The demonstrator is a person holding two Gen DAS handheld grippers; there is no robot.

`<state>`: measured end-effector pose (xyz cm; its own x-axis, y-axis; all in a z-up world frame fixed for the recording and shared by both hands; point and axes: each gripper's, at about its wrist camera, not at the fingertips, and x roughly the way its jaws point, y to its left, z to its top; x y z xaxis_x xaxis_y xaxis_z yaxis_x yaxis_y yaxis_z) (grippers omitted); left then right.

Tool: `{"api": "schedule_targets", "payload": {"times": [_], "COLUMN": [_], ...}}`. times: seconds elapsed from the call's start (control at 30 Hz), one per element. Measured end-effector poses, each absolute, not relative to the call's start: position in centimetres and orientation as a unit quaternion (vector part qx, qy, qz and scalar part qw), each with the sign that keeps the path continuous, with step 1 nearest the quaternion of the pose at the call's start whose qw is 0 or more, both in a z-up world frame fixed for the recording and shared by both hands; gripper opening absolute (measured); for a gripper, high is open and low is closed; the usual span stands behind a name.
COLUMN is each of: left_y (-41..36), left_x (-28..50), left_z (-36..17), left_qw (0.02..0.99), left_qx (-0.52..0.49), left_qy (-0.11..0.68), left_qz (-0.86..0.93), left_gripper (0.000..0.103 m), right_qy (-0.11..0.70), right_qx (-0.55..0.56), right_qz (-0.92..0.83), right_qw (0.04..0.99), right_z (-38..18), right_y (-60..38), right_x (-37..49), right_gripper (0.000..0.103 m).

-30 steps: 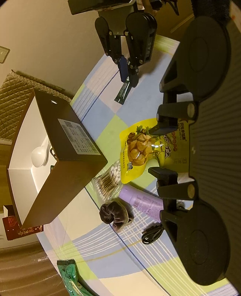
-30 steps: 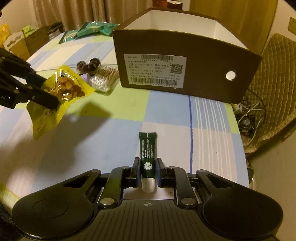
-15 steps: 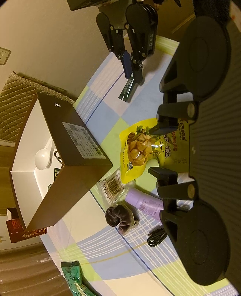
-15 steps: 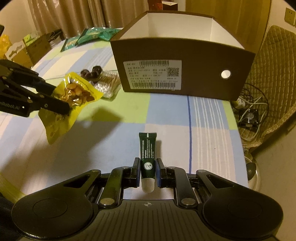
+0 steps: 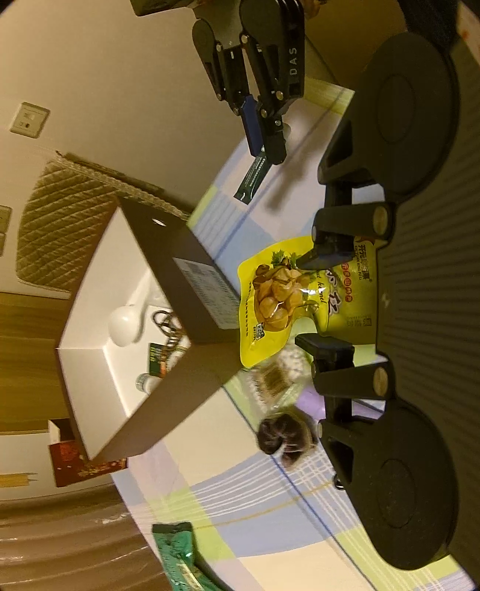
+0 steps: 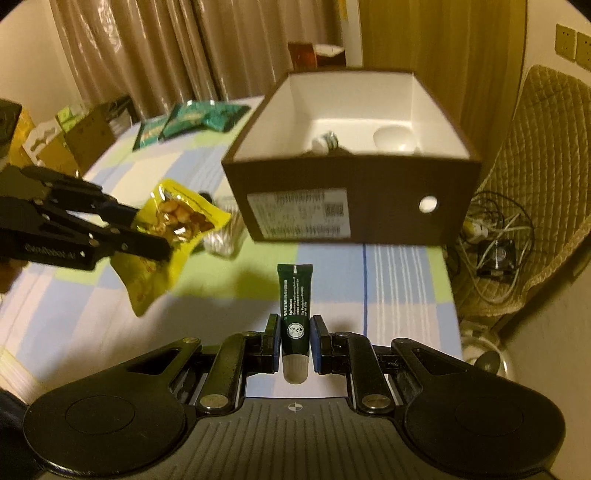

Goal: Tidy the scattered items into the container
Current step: 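Lift and carry the tube and snack pouch toward the shoebox with both grippers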

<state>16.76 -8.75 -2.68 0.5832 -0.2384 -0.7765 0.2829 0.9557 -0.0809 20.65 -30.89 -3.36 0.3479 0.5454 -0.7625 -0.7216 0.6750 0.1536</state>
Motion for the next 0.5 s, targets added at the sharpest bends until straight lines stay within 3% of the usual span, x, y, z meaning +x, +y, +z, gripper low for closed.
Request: {"api": "schedule_targets", "payload": {"times": [0.5], "left_y": [-9.8], "left_x": [22.5], "left_z": [1.7], "left_qw": [0.92], "left_qx": [0.01], "left_qy": [0.366], "left_qz": [-0.137], "left_gripper": [0.032], "right_qy": [0.349], "right_qx": [-0.08], "right_qz": [0.411], "right_qw": [0.838], "right_z": [3.0], "right_y": [-29.8], "right_x": [27.5], "right_gripper": [0.013]}}
